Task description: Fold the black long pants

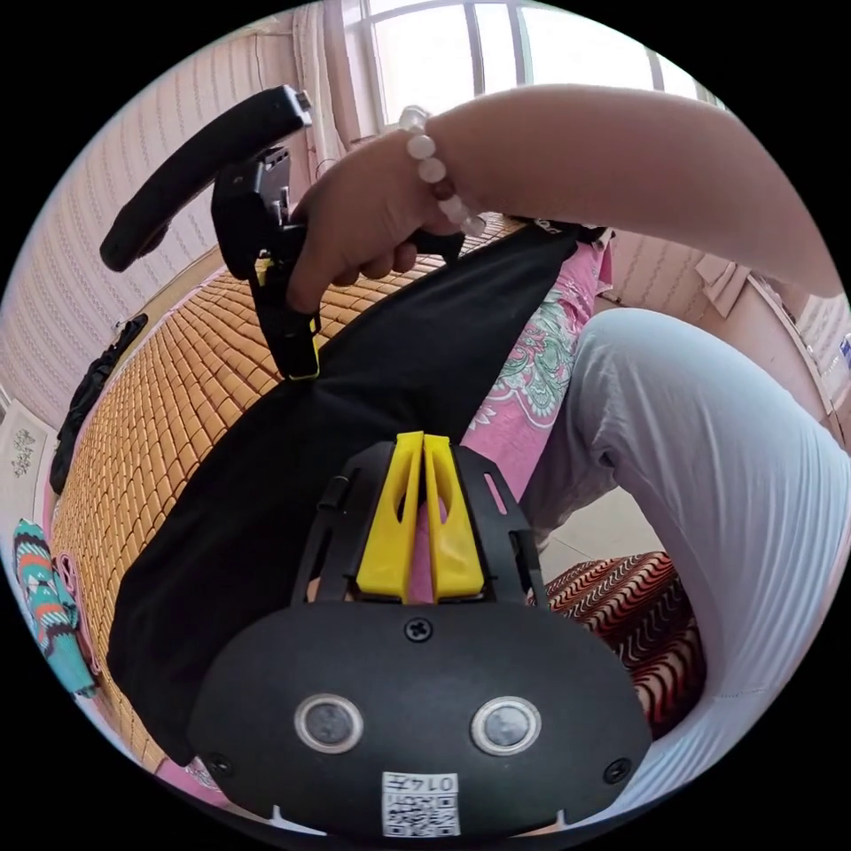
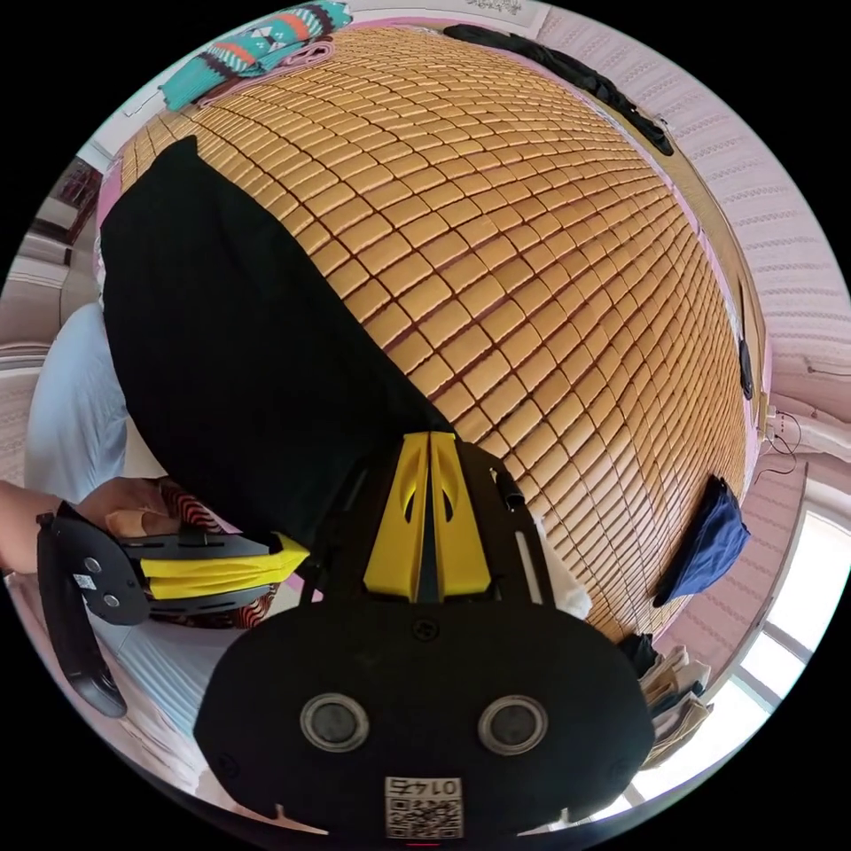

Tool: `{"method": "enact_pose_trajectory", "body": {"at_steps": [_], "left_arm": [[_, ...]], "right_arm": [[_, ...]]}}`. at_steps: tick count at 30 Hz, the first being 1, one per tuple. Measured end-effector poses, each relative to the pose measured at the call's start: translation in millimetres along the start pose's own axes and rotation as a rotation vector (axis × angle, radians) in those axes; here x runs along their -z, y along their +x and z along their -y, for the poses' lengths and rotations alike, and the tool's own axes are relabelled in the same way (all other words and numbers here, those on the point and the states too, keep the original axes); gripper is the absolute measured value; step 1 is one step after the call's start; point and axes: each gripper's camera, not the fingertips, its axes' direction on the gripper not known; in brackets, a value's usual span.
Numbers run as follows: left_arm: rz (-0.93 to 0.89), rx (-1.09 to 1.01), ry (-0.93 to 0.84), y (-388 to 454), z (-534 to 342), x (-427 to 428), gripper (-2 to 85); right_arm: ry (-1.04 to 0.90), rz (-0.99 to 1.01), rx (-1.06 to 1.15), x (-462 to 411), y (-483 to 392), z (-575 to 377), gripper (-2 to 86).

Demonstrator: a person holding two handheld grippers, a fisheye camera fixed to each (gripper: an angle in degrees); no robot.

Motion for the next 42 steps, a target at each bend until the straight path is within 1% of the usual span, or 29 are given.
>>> {"method": "enact_pose_trajectory", "body": {"at_steps": [3, 5, 6, 8, 9, 11, 12, 14, 15, 17, 18, 20, 22, 24, 25, 26, 28, 30, 32, 33, 35, 36, 37, 38, 39, 41, 42], "left_arm": [[-0.034, 0.053, 0.012, -5.2, -3.7, 3.0, -0.9], [-0.080, 0.098, -0.011, -11.2, -3.6, 8.8, -0.6], [-0.080, 0.109, -0.011, -11.9, -3.7, 11.2, -0.5], [-0.051, 0.129, 0.041, -12.1, -5.5, 22.8, 0.9], [-0.042, 0.130, 0.053, -11.8, -5.4, 25.0, 1.5], [-0.019, 0.127, 0.067, -10.8, -0.5, 27.4, 4.0], [-0.019, 0.124, 0.065, -10.8, 1.4, 26.6, 4.7], [-0.025, 0.119, 0.055, -11.7, 9.1, 21.0, 5.5], [-0.026, 0.117, 0.049, -12.0, 10.9, 19.2, 5.6], [-0.032, 0.119, 0.030, -14.1, 16.0, 13.4, 5.7], [-0.033, 0.119, 0.024, -14.7, 16.9, 12.0, 5.7], [-0.028, 0.123, -0.006, -17.1, 18.8, 6.0, 5.7], [-0.031, 0.129, -0.031, -19.2, 19.2, 1.4, 5.7], [-0.040, 0.135, -0.052, -21.0, 18.8, -2.8, 5.7], [-0.036, 0.136, -0.056, -21.8, 17.7, -4.5, 5.7], [-0.028, 0.136, -0.049, -22.3, 16.2, -4.9, 5.6], [-0.013, 0.135, -0.040, -22.6, 13.8, -5.1, 5.6], [-0.003, 0.146, -0.035, -23.9, 11.8, -5.0, 5.4], [-0.017, 0.176, -0.026, -30.7, 8.9, -4.2, 3.6], [-0.025, 0.188, -0.019, -33.4, 7.6, -3.8, 2.8], [-0.086, 0.271, 0.014, -49.2, 1.5, 2.9, 0.6], [-0.106, 0.299, 0.033, -54.5, -0.8, 7.3, 0.3], [-0.135, 0.365, 0.086, -66.2, -7.6, 19.7, -0.2], [-0.140, 0.428, 0.130, -78.5, -16.3, 34.5, -0.5], [-0.140, 0.455, 0.143, -84.8, -21.1, 42.0, -0.6], [-0.133, 0.556, 0.172, -110.7, -46.2, 70.4, -0.8], [-0.131, 0.583, 0.176, -117.1, -54.1, 76.5, -0.9]], "right_arm": [[0.072, 0.027, -0.061, -4.4, 3.3, -34.2, -0.8], [0.203, 0.084, -0.200, -0.8, 17.2, -89.2, -0.9], [0.239, 0.096, -0.246, 0.2, 21.8, -107.8, -0.9], [0.366, 0.138, -0.483, -2.8, 45.4, -197.1, -0.8], [0.389, 0.141, -0.547, -5.8, 51.8, -222.1, -0.7], [0.443, 0.120, -0.807, -25.8, 74.7, -327.5, -0.1], [0.451, 0.106, -0.874, -32.5, 79.3, -354.3, 0.2], [0.459, 0.069, -1.150, -62.5, 93.8, -456.4, 3.4], [0.461, 0.066, -1.211, -69.6, 95.8, -478.1, 4.6], [0.503, 0.096, -1.440, -100.5, 100.1, -556.3, 8.5], [0.524, 0.115, -1.488, -108.5, 100.3, -572.1, 9.2], [0.631, 0.227, -1.627, -143.1, 100.4, -620.3, 10.8], [0.719, 0.350, -1.669, -168.7, 102.4, -642.0, 11.3], [0.809, 0.380, -1.690, -182.2, 100.6, -656.7, 10.5], [0.858, 0.408, -1.705, -190.2, 100.5, -665.8, 9.5], [0.864, 0.463, -1.719, -200.9, 102.8, -674.1, 7.1], [0.861, 0.505, -1.739, -213.5, 103.8, -687.0, 4.7], [0.923, 0.565, -1.714, -217.1, 102.4, -698.9, 3.6], [1.055, 0.558, -1.593, -194.3, 96.2, -703.6, 3.0], [1.081, 0.553, -1.546, -185.0, 95.0, -701.4, 3.0], [1.183, 0.559, -1.303, -140.1, 90.2, -676.5, 2.9], [1.200, 0.570, -1.226, -127.6, 88.6, -665.3, 2.9], [1.213, 0.596, -1.052, -101.8, 82.6, -637.0, 3.1], [1.186, 0.635, -0.880, -78.0, 72.1, -602.4, 3.3], [1.165, 0.650, -0.796, -67.5, 64.3, -583.7, 3.4], [1.016, 0.709, -0.519, -46.0, 20.6, -504.8, 4.1], [0.967, 0.721, -0.467, -46.7, 6.8, -484.8, 4.4]]}}
